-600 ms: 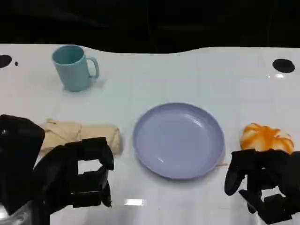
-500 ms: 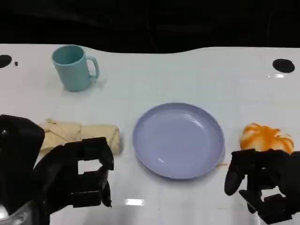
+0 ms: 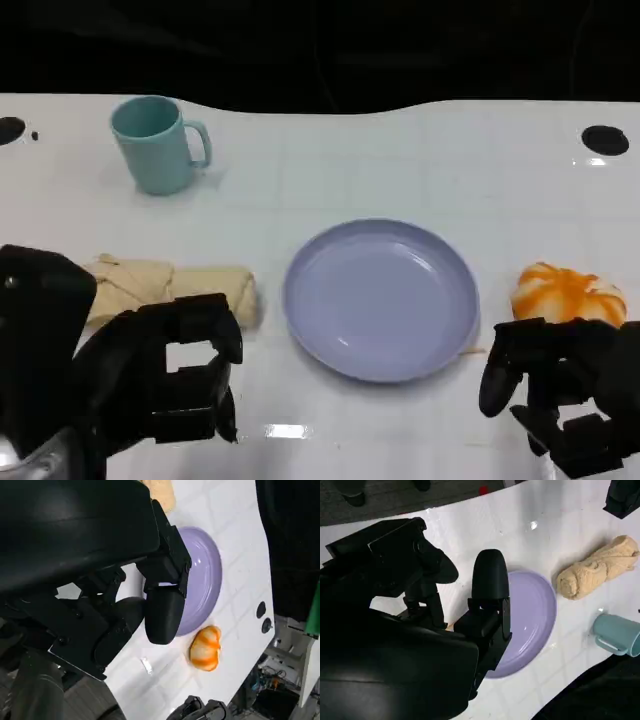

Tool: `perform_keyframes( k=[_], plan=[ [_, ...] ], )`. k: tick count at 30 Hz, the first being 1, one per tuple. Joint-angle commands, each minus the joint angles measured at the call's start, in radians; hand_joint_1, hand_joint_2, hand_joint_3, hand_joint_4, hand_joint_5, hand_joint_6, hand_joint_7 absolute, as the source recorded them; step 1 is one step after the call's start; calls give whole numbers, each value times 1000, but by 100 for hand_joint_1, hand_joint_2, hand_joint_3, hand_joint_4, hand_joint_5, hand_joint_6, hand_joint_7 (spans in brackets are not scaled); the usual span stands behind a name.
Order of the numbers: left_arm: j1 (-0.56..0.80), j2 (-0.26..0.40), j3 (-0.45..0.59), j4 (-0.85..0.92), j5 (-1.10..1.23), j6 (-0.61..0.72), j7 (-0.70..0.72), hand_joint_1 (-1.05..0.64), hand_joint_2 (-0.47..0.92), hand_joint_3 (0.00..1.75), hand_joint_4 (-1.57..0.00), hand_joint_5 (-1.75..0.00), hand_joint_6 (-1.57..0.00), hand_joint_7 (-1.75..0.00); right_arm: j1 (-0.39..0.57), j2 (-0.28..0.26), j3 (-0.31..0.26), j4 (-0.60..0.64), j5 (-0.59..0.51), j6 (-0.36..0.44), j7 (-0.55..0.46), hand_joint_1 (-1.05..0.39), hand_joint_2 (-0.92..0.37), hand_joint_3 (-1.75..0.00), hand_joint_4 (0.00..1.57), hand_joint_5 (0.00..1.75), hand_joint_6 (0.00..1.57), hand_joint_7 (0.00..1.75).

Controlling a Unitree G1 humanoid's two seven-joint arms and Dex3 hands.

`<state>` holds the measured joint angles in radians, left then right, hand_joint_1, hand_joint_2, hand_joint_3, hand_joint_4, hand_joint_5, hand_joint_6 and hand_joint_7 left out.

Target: Grasp the towel on the left side of the plate with the left hand and place it into the plate.

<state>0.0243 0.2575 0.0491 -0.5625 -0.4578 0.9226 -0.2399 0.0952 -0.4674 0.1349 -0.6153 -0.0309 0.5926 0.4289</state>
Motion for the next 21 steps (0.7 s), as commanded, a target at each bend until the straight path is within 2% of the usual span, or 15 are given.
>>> perform_keyframes(
  k=[1, 5, 11, 14, 15, 18, 19, 21],
  plan=[
    [-8, 8, 11, 7, 6, -8, 5, -7, 49, 140, -90, -175, -78, -167, -5, -3, 0, -8, -3, -1, -4, 3, -62, -101, 70, 167, 68, 143],
    [-6, 0, 17, 11, 5, -13, 7, -7, 50, 140, -91, -175, -79, -166, -6, -3, 2, -6, -7, -6, -6, 3, -62, -100, 70, 168, 68, 143],
    [-4, -32, 26, -5, 24, -21, 53, -7, 52, 128, -77, -174, -75, -153, -7, -1, 2, -7, -4, -1, -5, 3, -62, -101, 70, 169, 68, 143],
    [6, -21, 13, -3, 73, -86, 57, -8, 55, 117, -72, -157, -69, -136, -8, 0, 6, -2, -6, -10, -5, 3, -62, -100, 69, 168, 68, 143],
    [7, -10, 5, -1, 96, -110, 54, -13, 53, 110, -69, -145, -65, -121, -9, 1, 8, -1, -7, -13, -6, 4, -62, -100, 69, 168, 68, 143],
    [14, 36, -33, 30, 192, -252, 23, -17, 58, 95, -59, -127, -58, -90, -10, 2, 13, 1, -10, -19, -8, 4, -62, -101, 70, 168, 68, 143],
    [16, 52, -45, 46, 222, -303, 12, -19, 64, 83, -55, -116, -57, -73, -10, 4, 14, 1, -10, -19, -9, 4, -61, -101, 70, 167, 68, 143],
    [16, 79, -64, 81, 276, -390, -4, -18, 73, 68, -53, -100, -59, -55, -10, 4, 18, -2, -13, -19, -12, 4, -61, -101, 71, 168, 68, 143]
  ],
)
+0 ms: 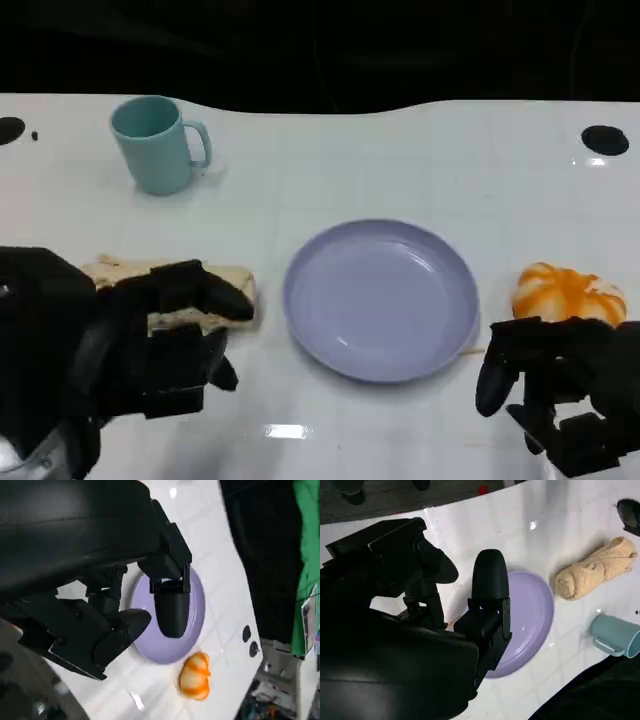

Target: Grasp the towel on the left side of the plate with the left hand and place it into the plate.

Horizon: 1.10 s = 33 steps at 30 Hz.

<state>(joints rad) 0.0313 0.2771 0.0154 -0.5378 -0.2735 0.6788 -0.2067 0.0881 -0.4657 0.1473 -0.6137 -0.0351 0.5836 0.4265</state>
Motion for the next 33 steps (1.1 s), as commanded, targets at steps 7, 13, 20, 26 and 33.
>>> perform_keyframes(
  k=[7, 13, 20, 26, 33],
  plan=[
    [-26, 142, -58, 130, 236, -323, -77, -32, 92, 17, -39, -71, -50, -12, -8, 5, 10, -14, -9, 6, -13, 2, -61, -102, 70, 168, 68, 143],
    [-76, 220, -94, 152, 385, -383, -98, -43, 92, 9, -21, -61, -33, -2, -11, 3, 14, -17, -13, 13, -16, 2, -61, -102, 69, 168, 68, 143],
    [-169, 348, -210, 215, 716, -465, -106, -53, 92, 4, -14, -56, -23, 0, -4, 0, 7, -18, -11, 6, -13, 3, -60, -103, 71, 168, 68, 142],
    [-289, 350, -331, 333, 956, -454, -134, -61, 92, 1, -18, -44, -24, -1, -5, -4, 13, -30, -19, 25, -15, 3, -61, -102, 69, 168, 68, 142],
    [-418, 297, -413, 562, 1031, -473, -172, -60, 91, 1, -31, -21, -25, 0, -2, 2, 15, -25, -19, 17, -19, 2, -60, -102, 70, 169, 68, 143]
  ],
)
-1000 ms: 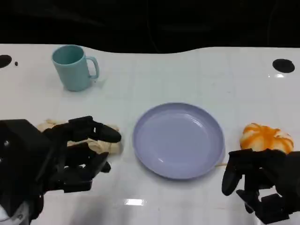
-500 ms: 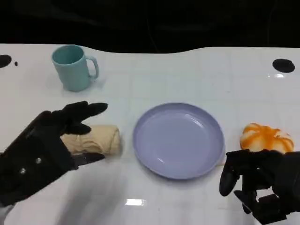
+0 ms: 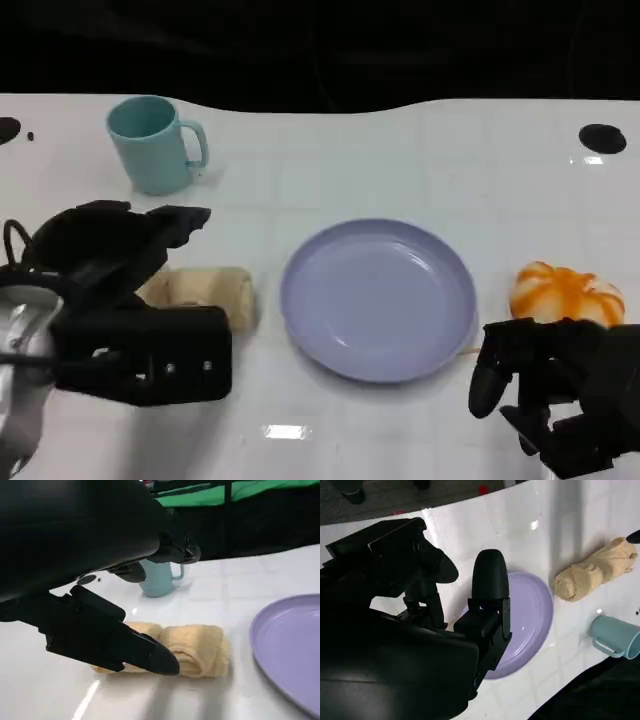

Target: Grasp the towel on the left side of the plate with the left hand and place it into the plate.

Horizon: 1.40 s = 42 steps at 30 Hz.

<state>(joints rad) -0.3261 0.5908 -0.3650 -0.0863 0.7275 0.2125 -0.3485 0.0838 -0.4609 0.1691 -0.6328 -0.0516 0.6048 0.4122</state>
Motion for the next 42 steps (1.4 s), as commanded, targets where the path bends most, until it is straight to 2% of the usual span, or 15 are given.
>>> perform_keyframes(
  k=[1, 10, 19, 24, 25, 26, 27, 29, 30, 31, 32, 33, 35, 38, 42],
  plan=[
    [-73, -23, -39, 137, 36, -15, -28, -60, 90, 0, -32, -20, -25, -1, 2, -3, -7, -8, -2, -1, -5, 2, -60, -102, 70, 169, 68, 143],
    [-198, -112, -117, 492, 76, -82, 26, -57, 90, 0, -38, -13, -30, -2, 5, -5, -13, -17, 2, 8, -3, 2, -61, -102, 69, 169, 68, 143],
    [-276, -187, -135, 858, 39, -238, 218, -51, 92, 11, -63, -16, -49, -5, 11, -6, -17, -20, 2, 4, -3, 2, -61, -102, 70, 168, 68, 143],
    [-313, -205, -134, 973, 25, -313, 296, -33, 92, 20, -88, -28, -91, -13, 9, -6, -15, -26, 2, 18, -2, 3, -61, -102, 70, 168, 68, 142],
    [-315, -207, -128, 990, 18, -336, 326, -29, 92, 21, -92, -35, -98, -13, 10, -5, -16, -23, 4, 11, -2, 3, -61, -102, 70, 168, 68, 142],
    [-317, -208, -126, 1003, 13, -353, 347, -24, 92, 15, -89, -86, -110, -14, 11, -4, -17, -20, 5, 5, -1, 3, -61, -102, 70, 168, 68, 143],
    [-320, -208, -125, 1014, 9, -365, 362, -23, 92, 13, -85, -109, -114, -14, 11, -4, -17, -18, 6, 1, -1, 3, -60, -103, 70, 168, 68, 143],
    [-326, -210, -128, 1032, 4, -379, 377, -21, 92, 11, -82, -129, -118, -14, 11, -4, -18, -17, 6, -1, -1, 3, -60, -103, 70, 168, 68, 143],
    [-318, -205, -127, 1033, 11, -407, 446, -20, 92, 12, -82, -139, -117, -30, 12, -4, -18, -18, 6, 2, -1, 3, -60, -103, 70, 168, 68, 143],
    [-309, -202, -122, 1030, 12, -429, 502, -18, 91, 20, -85, -157, -99, -94, 12, -4, -18, -18, 6, 3, -1, 3, -60, -104, 70, 168, 68, 143],
    [-303, -200, -117, 1028, 10, -452, 554, -17, 89, 28, -86, -165, -84, -133, 11, -5, -18, -20, 6, 8, -1, 3, -60, -104, 70, 168, 68, 143],
    [-299, -199, -113, 1027, 8, -467, 590, -16, 82, 47, -87, -171, -72, -158, 11, -4, -18, -21, 6, 12, -2, 3, -60, -104, 70, 168, 68, 143],
    [-297, -197, -111, 1023, 5, -482, 626, -16, 73, 68, -89, -174, -64, -171, 10, -4, -18, -23, 7, 18, -2, 3, -60, -104, 70, 168, 68, 143],
    [-291, -190, -100, 1000, -4, -505, 647, -19, 65, 89, -89, -175, -64, -173, 11, -4, -17, -20, 6, 13, -2, 3, -60, -103, 70, 169, 68, 143],
    [-277, -180, -86, 952, -3, -506, 654, -20, 64, 89, -88, -175, -61, -175, 12, -3, -17, -17, 6, 4, -3, 3, -59, -104, 70, 169, 69, 143]
  ],
)
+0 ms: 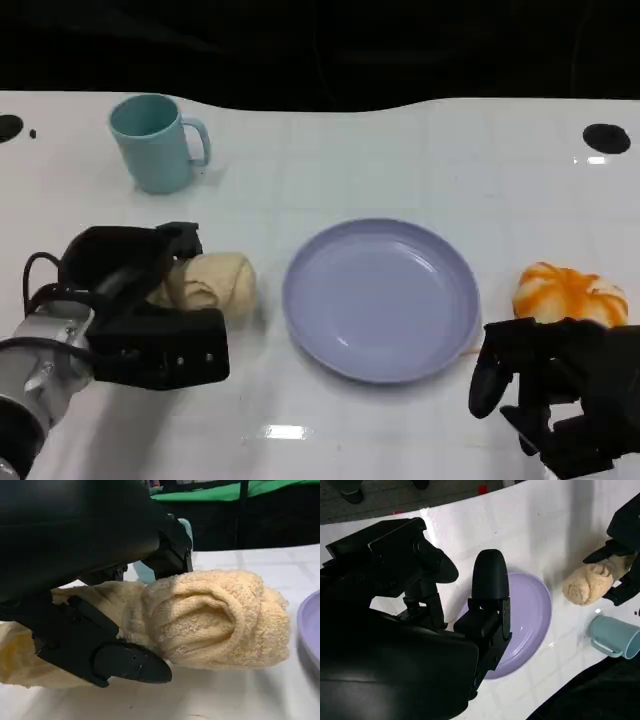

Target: Grasp the towel on the left side of the plate with the left hand and place it into the plate.

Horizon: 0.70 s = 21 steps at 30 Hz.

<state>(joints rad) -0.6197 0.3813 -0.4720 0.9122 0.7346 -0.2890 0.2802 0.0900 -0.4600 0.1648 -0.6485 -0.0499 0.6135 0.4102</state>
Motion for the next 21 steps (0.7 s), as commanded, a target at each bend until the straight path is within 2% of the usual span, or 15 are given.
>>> perform_keyframes(
  k=[1, 2, 3, 4, 8, 10, 12, 15, 19, 20, 21],
  plan=[
    [21, 33, 24, -63, -9, 0, 27, -20, 64, 86, -88, -175, -61, -175, 5, -3, -12, -2, 4, -5, -1, 3, -59, -104, 70, 169, 69, 143],
    [26, 36, 31, -83, -12, 4, 25, -21, 68, 76, -87, -175, -59, -175, 5, -3, -12, -4, 4, -1, -2, 3, -59, -104, 70, 168, 69, 143],
    [30, 38, 38, -101, -15, 7, 22, -22, 73, 59, -85, -175, -57, -175, 4, -2, -12, -6, 4, 2, -2, 2, -59, -104, 70, 168, 69, 143],
    [36, 40, 47, -123, -20, 10, 15, -22, 76, 52, -85, -175, -56, -175, 4, -2, -12, -6, 4, 3, -2, 2, -59, -104, 70, 168, 69, 143],
    [54, 46, 79, -220, -39, 24, -12, -19, 80, 42, -80, -175, -55, -175, 2, -2, -10, -3, 3, 3, -2, 2, -60, -104, 70, 168, 68, 143],
    [60, 40, 90, -267, -50, 35, -25, -19, 80, 48, -81, -175, -57, -175, 1, -3, -10, -3, 3, 4, -1, 2, -60, -104, 70, 168, 68, 143],
    [62, 32, 94, -315, -52, 40, -36, -19, 67, 74, -84, -175, -60, -175, -2, -4, -9, -5, 3, 11, -1, 2, -59, -104, 70, 167, 68, 143],
    [58, 17, 91, -367, -53, 27, -50, -20, 56, 93, -87, -175, -65, -175, -4, -3, -8, -4, 3, 14, -1, 2, -59, -103, 70, 168, 68, 143],
    [47, -28, 75, -447, -57, 23, -90, -19, 48, 108, -90, -175, -66, -175, -2, 2, -7, -2, 5, 8, -2, 3, -59, -104, 70, 169, 68, 144],
    [45, -38, 70, -461, -49, 29, -97, -21, 47, 111, -89, -175, -69, -165, -3, 2, -6, -5, 4, 13, -2, 3, -59, -104, 70, 169, 68, 144],
    [43, -50, 66, -473, -44, 38, -104, -21, 45, 113, -88, -175, -68, -166, -3, 2, -5, -7, 4, 14, -2, 3, -59, -104, 69, 168, 68, 144]
  ],
)
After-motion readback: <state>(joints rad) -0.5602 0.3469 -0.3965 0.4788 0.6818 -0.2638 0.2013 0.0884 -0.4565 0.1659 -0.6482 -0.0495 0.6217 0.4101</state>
